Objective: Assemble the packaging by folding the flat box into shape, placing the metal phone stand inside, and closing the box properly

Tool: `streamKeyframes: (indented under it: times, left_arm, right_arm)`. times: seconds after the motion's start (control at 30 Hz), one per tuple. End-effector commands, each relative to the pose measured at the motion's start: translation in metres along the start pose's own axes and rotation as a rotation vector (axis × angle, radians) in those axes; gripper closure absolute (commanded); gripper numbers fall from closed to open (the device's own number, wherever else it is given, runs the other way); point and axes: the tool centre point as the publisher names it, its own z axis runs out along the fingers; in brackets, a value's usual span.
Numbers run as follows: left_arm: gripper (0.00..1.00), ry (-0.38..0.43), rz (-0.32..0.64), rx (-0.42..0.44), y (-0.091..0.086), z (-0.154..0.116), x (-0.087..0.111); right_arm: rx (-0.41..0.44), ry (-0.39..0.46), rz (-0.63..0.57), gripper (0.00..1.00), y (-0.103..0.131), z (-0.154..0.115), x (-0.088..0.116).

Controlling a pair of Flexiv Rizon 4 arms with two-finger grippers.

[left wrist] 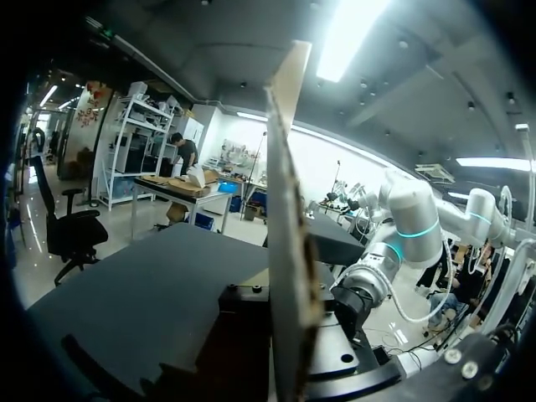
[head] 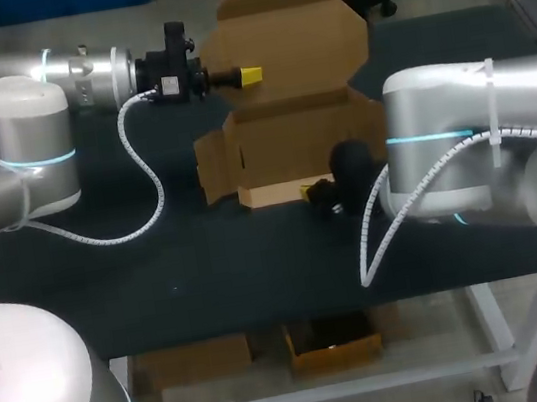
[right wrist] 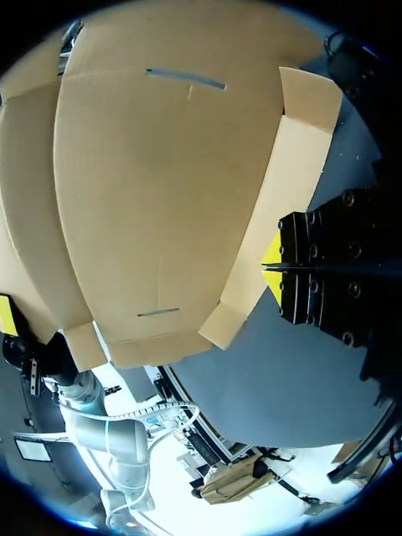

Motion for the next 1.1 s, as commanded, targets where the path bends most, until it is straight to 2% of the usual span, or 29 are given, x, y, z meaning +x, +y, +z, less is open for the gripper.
streamKeyframes:
  times: [0.03,1.1]
  left_arm:
    - [1.00,0.003,0.000,0.001,0.001,0.000,-0.001]
    - [1.00,0.003,0.000,0.001,0.001,0.000,-0.001]
  right_arm:
    - [-0.010,-0.027,0.001,1.00,-0.006,0.014,0.002]
    - [-0.006,-0.046,0.036,1.00,-0.014,0.029,-0.008]
